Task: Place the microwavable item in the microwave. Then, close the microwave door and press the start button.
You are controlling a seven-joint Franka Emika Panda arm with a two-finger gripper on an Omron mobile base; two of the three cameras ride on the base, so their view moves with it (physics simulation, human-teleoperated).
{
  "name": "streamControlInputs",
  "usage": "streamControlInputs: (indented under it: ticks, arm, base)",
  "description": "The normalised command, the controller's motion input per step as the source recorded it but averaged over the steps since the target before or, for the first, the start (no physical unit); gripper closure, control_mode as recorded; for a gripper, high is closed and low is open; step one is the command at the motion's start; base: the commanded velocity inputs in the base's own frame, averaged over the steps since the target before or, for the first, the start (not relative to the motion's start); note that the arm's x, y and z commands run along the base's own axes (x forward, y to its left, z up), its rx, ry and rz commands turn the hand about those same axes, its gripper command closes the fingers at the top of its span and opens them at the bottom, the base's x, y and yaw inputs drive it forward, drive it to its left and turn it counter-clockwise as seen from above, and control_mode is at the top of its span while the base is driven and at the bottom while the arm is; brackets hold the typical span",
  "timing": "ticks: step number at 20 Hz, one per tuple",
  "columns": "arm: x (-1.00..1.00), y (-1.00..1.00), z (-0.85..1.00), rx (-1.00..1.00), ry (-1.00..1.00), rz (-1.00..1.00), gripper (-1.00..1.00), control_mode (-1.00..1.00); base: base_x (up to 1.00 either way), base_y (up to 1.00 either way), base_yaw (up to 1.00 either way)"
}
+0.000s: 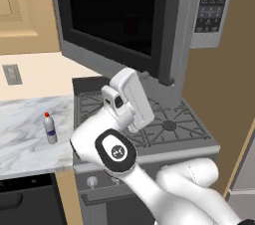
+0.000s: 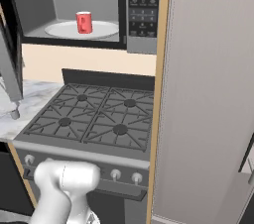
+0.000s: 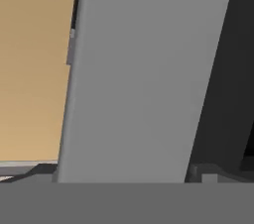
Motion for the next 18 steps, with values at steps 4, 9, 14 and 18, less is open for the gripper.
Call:
streamControlInputs:
  ticks: [4,9,14,18]
  arm:
    - [0.01,-0.83,0.22,0.16,-0.01,0.19,-1.0,-1.0]
    - [0.13,-0.4,0.41,0.13,0.01,0.14,-1.0,-1.0]
    - [0.22,-0.34,0.5,0.14,0.08,0.15,-1.0,-1.0]
    - [0.34,-0.45,0.38,0.15,0.02,0.17,-1.0,-1.0]
  base:
    - [0.0,0.0,0.0]
    - [0.0,0.0,0.0]
    - [0.0,0.0,0.0]
    - [0.0,0.0,0.0]
